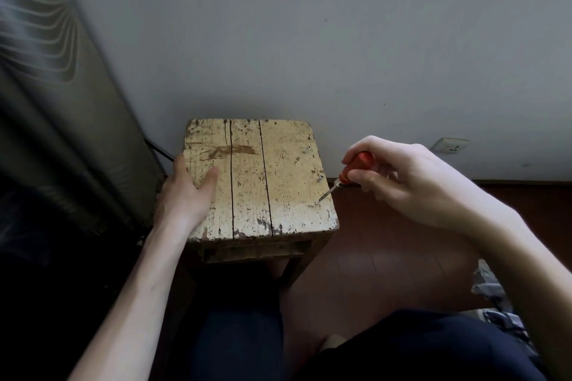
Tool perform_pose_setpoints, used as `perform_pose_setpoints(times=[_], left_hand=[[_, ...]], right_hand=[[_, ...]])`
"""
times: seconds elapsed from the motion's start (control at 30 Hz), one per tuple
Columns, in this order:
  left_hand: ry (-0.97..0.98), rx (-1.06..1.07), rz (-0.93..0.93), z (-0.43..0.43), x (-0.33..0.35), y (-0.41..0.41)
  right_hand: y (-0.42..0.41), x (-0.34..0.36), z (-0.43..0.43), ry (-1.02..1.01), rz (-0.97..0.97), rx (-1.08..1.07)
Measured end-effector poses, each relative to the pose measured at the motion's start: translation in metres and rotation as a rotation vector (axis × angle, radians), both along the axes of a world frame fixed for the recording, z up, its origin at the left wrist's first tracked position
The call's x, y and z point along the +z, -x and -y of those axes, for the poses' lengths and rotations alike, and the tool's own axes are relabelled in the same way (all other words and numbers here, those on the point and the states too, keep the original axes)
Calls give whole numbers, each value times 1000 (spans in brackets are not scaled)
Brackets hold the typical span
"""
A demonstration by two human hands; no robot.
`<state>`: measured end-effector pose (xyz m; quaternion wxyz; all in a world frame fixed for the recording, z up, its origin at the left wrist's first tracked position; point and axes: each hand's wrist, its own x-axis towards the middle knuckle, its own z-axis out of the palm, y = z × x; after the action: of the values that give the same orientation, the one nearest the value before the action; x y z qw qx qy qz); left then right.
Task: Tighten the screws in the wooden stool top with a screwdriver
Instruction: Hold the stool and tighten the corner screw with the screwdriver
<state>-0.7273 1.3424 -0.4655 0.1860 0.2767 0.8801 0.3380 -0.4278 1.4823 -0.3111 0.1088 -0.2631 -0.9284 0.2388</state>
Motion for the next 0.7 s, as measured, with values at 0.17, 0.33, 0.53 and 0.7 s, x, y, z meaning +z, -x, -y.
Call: perform_pose_setpoints(times=[0.17, 0.33, 0.53, 0.7], left_hand=[[-6, 1, -2, -1, -1, 1], [5, 2, 4, -1, -3, 1], [0, 8, -1, -1, -4, 2], [8, 15, -3, -1, -4, 1]], right_hand=[[3, -5, 3, -61, -45, -45], [8, -17, 8, -171, -148, -114], [10, -26, 15, -176, -183, -141], [5, -15, 14, -150, -91, -33]])
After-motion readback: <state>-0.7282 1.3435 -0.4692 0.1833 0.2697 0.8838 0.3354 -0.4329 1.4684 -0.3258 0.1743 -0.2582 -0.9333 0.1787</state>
